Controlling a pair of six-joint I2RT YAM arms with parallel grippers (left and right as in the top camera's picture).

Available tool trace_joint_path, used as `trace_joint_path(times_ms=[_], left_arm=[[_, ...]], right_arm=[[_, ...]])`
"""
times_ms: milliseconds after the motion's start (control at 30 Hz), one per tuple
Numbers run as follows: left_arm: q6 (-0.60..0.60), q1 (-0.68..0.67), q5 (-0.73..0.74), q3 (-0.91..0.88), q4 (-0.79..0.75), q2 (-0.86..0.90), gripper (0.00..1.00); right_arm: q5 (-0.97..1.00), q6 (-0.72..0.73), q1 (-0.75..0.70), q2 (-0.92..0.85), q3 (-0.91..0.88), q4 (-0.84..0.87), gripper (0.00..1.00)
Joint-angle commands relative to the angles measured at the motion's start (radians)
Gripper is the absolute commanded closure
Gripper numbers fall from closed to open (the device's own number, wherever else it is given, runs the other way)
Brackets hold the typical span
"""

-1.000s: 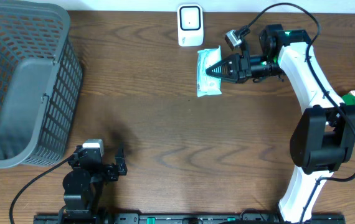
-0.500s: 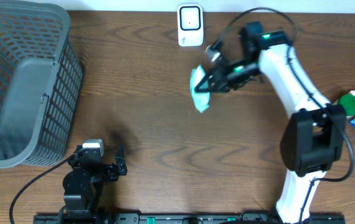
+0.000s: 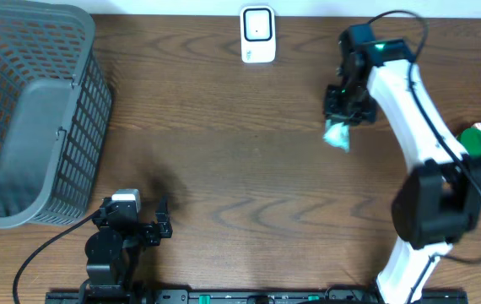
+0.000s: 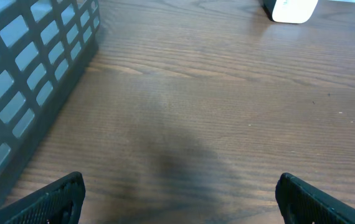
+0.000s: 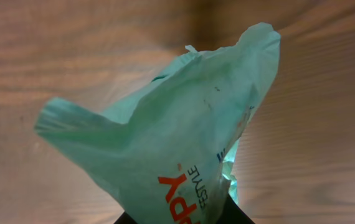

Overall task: Scan the item barcode
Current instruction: 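Hold the wipes pack up against the white scanner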

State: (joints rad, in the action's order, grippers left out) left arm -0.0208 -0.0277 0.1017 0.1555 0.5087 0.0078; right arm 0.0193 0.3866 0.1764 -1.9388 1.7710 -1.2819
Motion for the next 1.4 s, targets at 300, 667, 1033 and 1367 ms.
trace_joint_path(times_ms=[300,667,1033,1367], left_arm=[[0.017,0.005,-0.007,-0.015,0.000,-0.002,0.02],[0.017,0.005,-0.007,-0.015,0.000,-0.002,0.02],[0.017,0.005,-0.007,-0.015,0.000,-0.002,0.02],[0.017,0.005,-0.007,-0.015,0.000,-0.002,0.02]], right_arm=[[0.361,-0.020,0.046,0.383,0.011,-0.005,0.99],[0.188,-0.232,0.095,0.238,0.010,0.529,0.99],[0.019,-0.179,0.113,-0.034,0.011,1.037,0.99],[0.013,-0.338,0.193,-0.230,0.053,1.338,0.99]])
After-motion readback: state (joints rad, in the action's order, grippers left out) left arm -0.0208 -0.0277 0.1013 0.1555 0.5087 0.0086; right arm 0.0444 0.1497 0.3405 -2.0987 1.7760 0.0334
